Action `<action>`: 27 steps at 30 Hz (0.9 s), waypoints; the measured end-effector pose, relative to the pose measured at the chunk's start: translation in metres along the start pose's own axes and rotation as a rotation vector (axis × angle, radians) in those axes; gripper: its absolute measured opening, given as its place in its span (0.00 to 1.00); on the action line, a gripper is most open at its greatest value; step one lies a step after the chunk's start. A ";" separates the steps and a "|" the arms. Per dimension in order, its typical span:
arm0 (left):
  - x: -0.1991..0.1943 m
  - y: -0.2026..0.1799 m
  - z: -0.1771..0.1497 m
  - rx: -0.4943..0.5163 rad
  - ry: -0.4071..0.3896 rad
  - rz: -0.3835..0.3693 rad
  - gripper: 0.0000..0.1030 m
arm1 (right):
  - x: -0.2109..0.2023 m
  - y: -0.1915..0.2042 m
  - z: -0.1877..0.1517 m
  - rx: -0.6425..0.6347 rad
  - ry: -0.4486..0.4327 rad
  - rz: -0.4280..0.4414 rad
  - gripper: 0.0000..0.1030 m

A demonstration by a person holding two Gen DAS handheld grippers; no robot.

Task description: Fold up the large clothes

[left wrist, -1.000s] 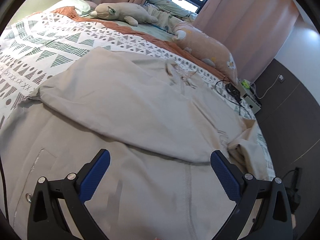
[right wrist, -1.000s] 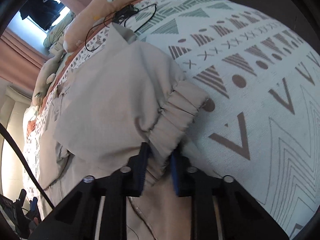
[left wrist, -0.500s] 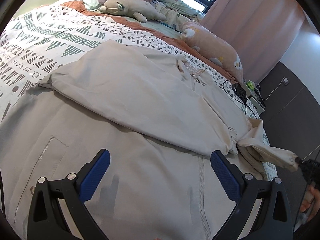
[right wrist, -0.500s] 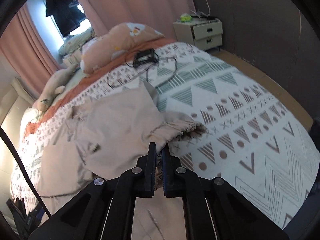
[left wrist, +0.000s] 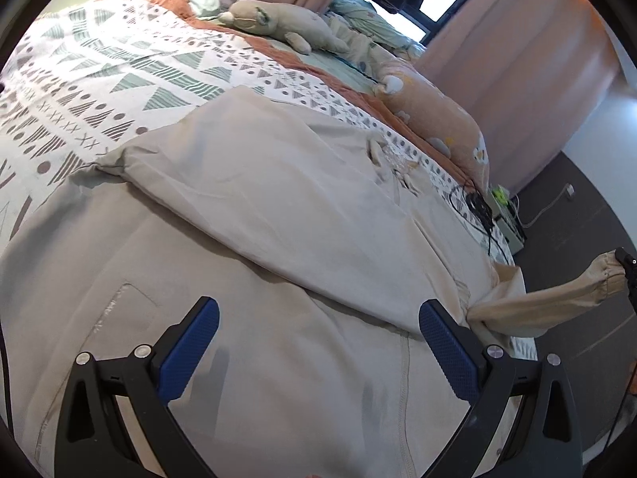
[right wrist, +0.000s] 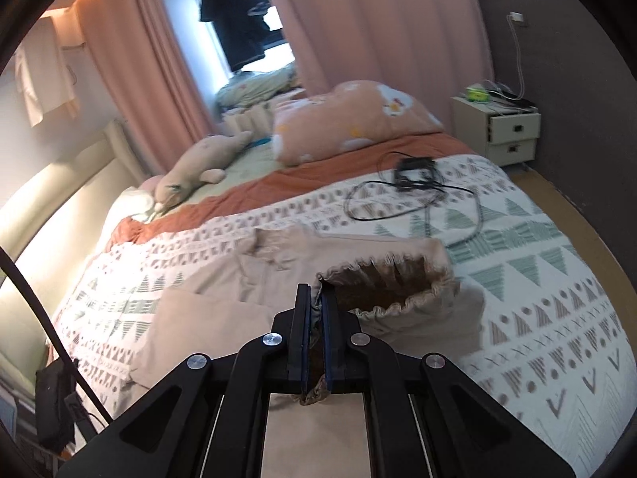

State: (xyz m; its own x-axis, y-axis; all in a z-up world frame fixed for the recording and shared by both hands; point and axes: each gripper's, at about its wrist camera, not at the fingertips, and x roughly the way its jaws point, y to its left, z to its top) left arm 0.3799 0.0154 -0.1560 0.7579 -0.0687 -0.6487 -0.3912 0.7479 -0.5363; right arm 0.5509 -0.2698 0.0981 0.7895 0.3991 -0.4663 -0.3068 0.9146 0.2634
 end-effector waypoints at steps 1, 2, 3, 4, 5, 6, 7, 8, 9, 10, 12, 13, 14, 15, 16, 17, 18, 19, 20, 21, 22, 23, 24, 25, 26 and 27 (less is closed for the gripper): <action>-0.002 0.003 0.001 -0.014 -0.006 0.002 0.99 | 0.003 0.008 0.002 -0.011 0.004 0.023 0.02; -0.003 0.007 0.003 -0.030 -0.013 0.003 0.99 | 0.007 0.018 0.003 -0.026 0.007 0.047 0.02; -0.005 0.011 0.004 -0.044 -0.020 0.004 0.99 | 0.011 0.023 0.005 -0.036 0.011 0.070 0.02; -0.007 0.015 0.006 -0.058 -0.029 0.004 0.99 | 0.015 0.034 0.005 -0.041 0.019 0.106 0.02; -0.009 0.019 0.008 -0.068 -0.037 0.006 1.00 | 0.018 0.038 0.006 -0.033 0.032 0.143 0.02; -0.010 0.022 0.010 -0.079 -0.045 0.012 0.99 | 0.022 0.041 0.008 -0.027 0.045 0.177 0.02; -0.012 0.026 0.012 -0.090 -0.052 0.018 0.99 | 0.026 0.052 0.007 -0.035 0.055 0.206 0.02; -0.013 0.030 0.013 -0.101 -0.059 0.023 0.99 | 0.029 0.060 0.007 -0.048 0.061 0.220 0.02; -0.014 0.034 0.014 -0.111 -0.064 0.026 0.99 | 0.033 0.069 0.006 -0.065 0.066 0.234 0.02; -0.015 0.037 0.016 -0.119 -0.069 0.029 0.99 | 0.038 0.081 0.003 -0.084 0.072 0.249 0.02; -0.016 0.042 0.019 -0.130 -0.077 0.038 0.99 | 0.048 0.095 -0.003 -0.103 0.082 0.261 0.02; -0.017 0.045 0.020 -0.136 -0.079 0.040 0.99 | 0.056 0.101 -0.009 -0.092 0.093 0.275 0.02; -0.018 0.047 0.021 -0.141 -0.082 0.040 0.99 | 0.064 0.102 -0.011 -0.068 0.110 0.293 0.02; -0.018 0.048 0.021 -0.144 -0.085 0.043 0.99 | 0.074 0.100 -0.010 -0.033 0.133 0.311 0.02; -0.019 0.049 0.022 -0.144 -0.087 0.048 0.99 | 0.085 0.099 -0.016 0.009 0.159 0.333 0.04; -0.019 0.050 0.023 -0.146 -0.090 0.056 0.99 | 0.095 0.097 -0.017 0.042 0.178 0.353 0.06; -0.019 0.050 0.023 -0.149 -0.089 0.059 0.99 | 0.104 0.094 -0.022 0.071 0.190 0.364 0.06; -0.018 0.052 0.024 -0.155 -0.088 0.059 0.99 | 0.115 0.089 -0.031 0.104 0.207 0.379 0.07; -0.018 0.053 0.024 -0.160 -0.084 0.060 0.99 | 0.126 0.086 -0.035 0.140 0.231 0.403 0.08; -0.017 0.054 0.025 -0.163 -0.081 0.063 0.99 | 0.137 0.080 -0.040 0.189 0.262 0.432 0.12; -0.016 0.055 0.026 -0.167 -0.077 0.068 0.99 | 0.147 0.070 -0.050 0.247 0.287 0.466 0.24; -0.015 0.057 0.027 -0.170 -0.072 0.072 0.99 | 0.153 0.060 -0.055 0.286 0.290 0.482 0.50; -0.014 0.057 0.029 -0.171 -0.066 0.074 0.99 | 0.154 0.050 -0.058 0.307 0.281 0.493 0.68; -0.013 0.057 0.029 -0.170 -0.060 0.078 0.99 | 0.156 0.041 -0.062 0.317 0.262 0.502 0.95; -0.012 0.057 0.030 -0.166 -0.054 0.084 0.99 | 0.157 0.033 -0.066 0.325 0.237 0.503 0.98; -0.011 0.057 0.031 -0.161 -0.051 0.085 0.99 | 0.157 0.027 -0.073 0.333 0.216 0.494 0.98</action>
State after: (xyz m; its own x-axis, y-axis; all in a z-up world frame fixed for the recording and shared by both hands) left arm 0.3659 0.0790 -0.1624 0.7423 0.0273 -0.6695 -0.5305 0.6342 -0.5624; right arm 0.6276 -0.1782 -0.0297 0.4614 0.8048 -0.3733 -0.3979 0.5638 0.7237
